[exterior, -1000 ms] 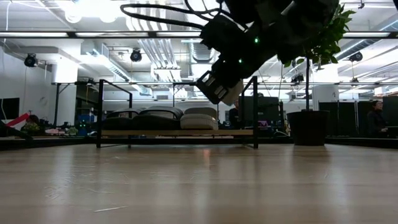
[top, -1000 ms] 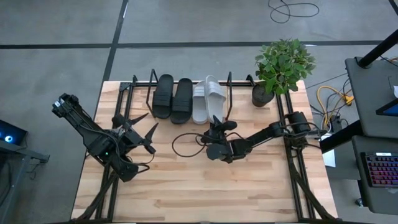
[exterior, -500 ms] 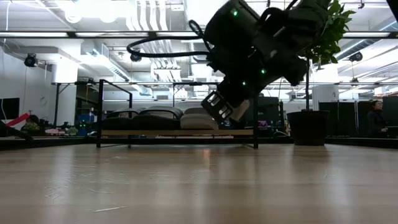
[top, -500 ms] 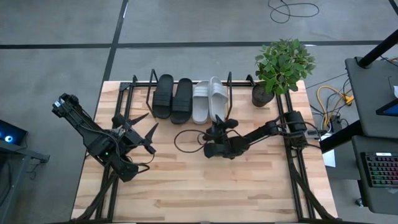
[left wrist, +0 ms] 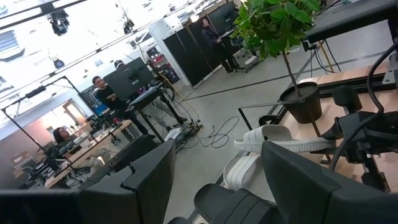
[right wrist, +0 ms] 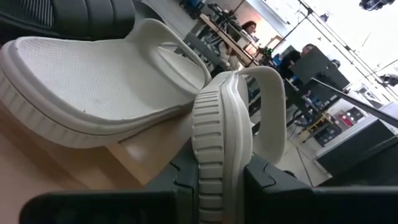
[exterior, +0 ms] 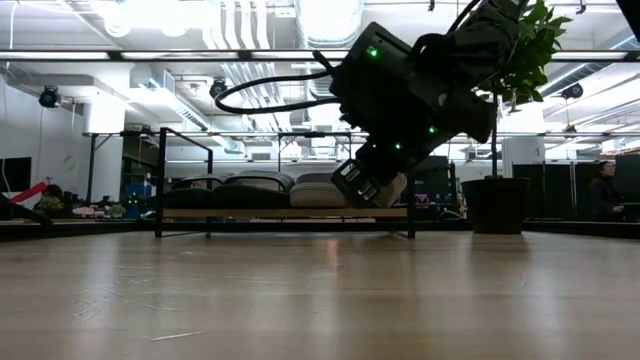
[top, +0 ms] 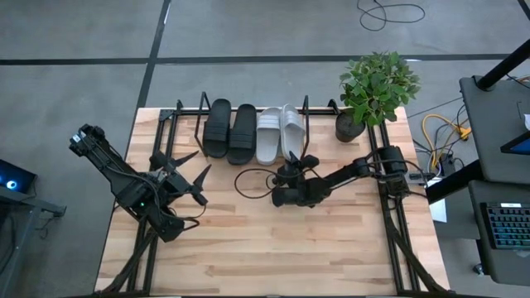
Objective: Pick and place slides into the shelf
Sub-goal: Put the gray slipper on the shelf
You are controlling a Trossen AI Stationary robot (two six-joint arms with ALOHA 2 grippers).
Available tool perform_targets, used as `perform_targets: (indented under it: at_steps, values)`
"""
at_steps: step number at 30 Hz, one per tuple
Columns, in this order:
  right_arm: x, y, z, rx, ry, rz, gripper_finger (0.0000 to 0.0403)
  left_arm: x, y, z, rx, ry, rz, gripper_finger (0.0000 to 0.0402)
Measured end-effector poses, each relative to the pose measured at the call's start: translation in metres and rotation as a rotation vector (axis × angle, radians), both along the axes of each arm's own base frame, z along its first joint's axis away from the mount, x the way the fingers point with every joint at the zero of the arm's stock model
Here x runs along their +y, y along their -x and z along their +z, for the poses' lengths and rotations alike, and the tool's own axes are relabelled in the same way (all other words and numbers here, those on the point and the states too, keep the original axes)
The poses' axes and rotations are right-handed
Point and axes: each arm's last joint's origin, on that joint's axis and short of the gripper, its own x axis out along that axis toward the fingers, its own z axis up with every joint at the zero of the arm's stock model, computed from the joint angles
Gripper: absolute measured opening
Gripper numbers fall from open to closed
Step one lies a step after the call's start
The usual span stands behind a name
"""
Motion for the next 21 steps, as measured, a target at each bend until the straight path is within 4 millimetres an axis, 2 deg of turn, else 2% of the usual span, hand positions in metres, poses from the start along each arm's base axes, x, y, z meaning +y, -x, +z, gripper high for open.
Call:
perform_targets:
  at_steps: [16,18,21]
  values:
    - [-0.017,0.007,-0.008,0.099,-0.135,0.013,0.0046,0.000,0.000,-0.001,0.020,0.022,-0.015,0.0223]
    - [-0.017,0.006,-0.007,0.100,-0.153,0.022,0.0058,0.000,0.000,-0.001,0.020,0.023,-0.015,0.0223]
    - [-0.015,0.002,-0.006,0.094,-0.224,0.058,0.0098,0.000,0.000,-0.001,0.020,0.023,-0.015,0.0223]
